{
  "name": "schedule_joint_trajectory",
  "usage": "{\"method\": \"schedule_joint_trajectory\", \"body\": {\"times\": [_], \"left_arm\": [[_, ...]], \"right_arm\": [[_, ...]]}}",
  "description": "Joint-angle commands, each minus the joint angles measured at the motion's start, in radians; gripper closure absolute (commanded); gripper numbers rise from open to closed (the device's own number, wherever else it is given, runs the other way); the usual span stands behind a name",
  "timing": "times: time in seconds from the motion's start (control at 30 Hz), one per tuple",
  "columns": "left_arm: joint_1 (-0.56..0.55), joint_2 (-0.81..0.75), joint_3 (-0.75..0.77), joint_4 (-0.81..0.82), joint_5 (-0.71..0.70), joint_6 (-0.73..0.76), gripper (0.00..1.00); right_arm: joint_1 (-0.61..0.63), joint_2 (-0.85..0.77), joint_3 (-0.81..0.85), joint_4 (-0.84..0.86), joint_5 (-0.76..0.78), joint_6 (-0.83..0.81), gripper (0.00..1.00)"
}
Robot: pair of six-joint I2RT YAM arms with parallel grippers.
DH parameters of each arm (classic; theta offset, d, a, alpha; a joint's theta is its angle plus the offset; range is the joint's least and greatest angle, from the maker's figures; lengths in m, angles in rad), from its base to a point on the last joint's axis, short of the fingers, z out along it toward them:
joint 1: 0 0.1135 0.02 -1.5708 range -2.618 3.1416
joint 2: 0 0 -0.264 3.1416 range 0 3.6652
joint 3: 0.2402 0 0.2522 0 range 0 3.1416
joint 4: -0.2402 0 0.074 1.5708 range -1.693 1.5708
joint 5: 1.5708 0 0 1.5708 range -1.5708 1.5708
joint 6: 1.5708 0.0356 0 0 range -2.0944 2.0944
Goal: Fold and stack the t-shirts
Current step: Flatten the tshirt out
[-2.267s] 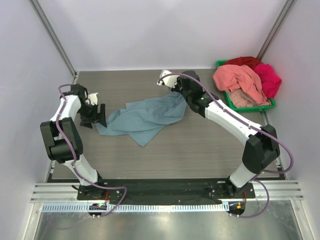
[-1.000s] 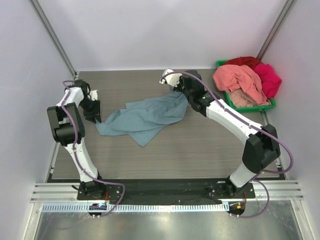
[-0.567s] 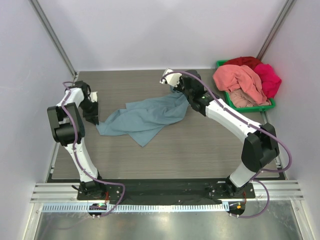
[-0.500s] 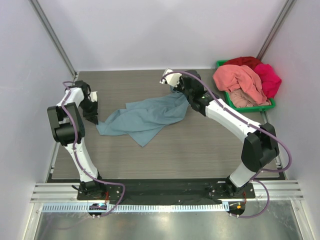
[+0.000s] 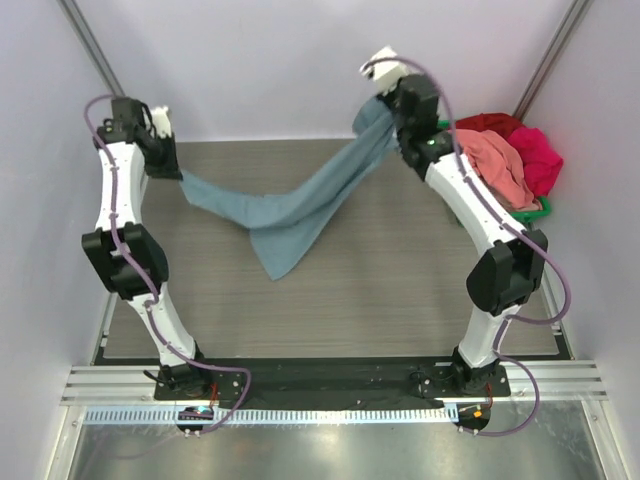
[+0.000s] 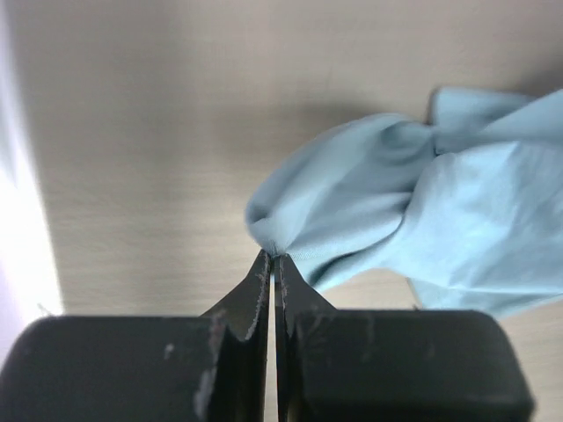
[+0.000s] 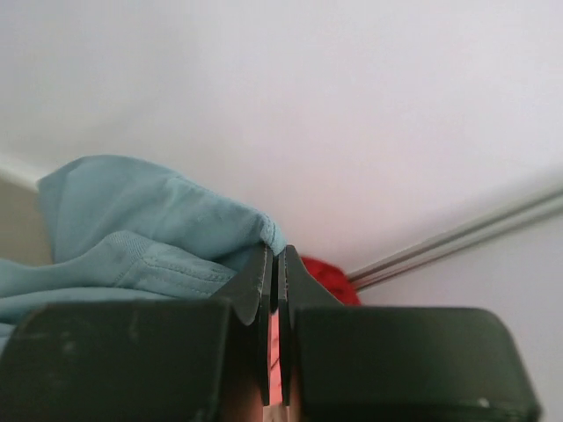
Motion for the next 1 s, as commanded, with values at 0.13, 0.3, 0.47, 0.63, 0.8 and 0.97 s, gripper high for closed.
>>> {"method": "schedule_joint_trajectory", "body": {"times": [0.13, 0.3, 0.47, 0.63, 0.8, 0.97], "left_arm": [[0.009, -0.206, 0.198, 0.013, 0.027, 0.015, 1.00], [0.009, -0.282, 0.080, -0.010, 0.044, 0.026, 1.00], [0.009, -0.370, -0.117, -0.031, 0.089, 0.035, 1.00], [0.011, -0.436, -0.327, -0.102, 0.104, 0.110, 1.00], [0.009, -0.450, -0.448, -0.105, 0.107, 0.144, 1.00], [0.009, -0.366, -0.450, -0.114, 0.110, 0.150, 1.00]], "right_arm": [[-0.062, -0.054, 0.188, 0.155, 0.013, 0.056, 0.99], [-0.062, -0.152, 0.041, 0.161, 0.001, 0.058, 0.99], [-0.060, -0.348, -0.200, 0.008, -0.039, 0.145, 0.99], [-0.056, -0.565, -0.523, -0.267, -0.235, 0.130, 0.73], [-0.057, -0.566, -0.596, -0.290, -0.211, 0.183, 0.35], [-0.085, -0.323, -0.338, -0.289, -0.200, 0.351, 0.36]]}}
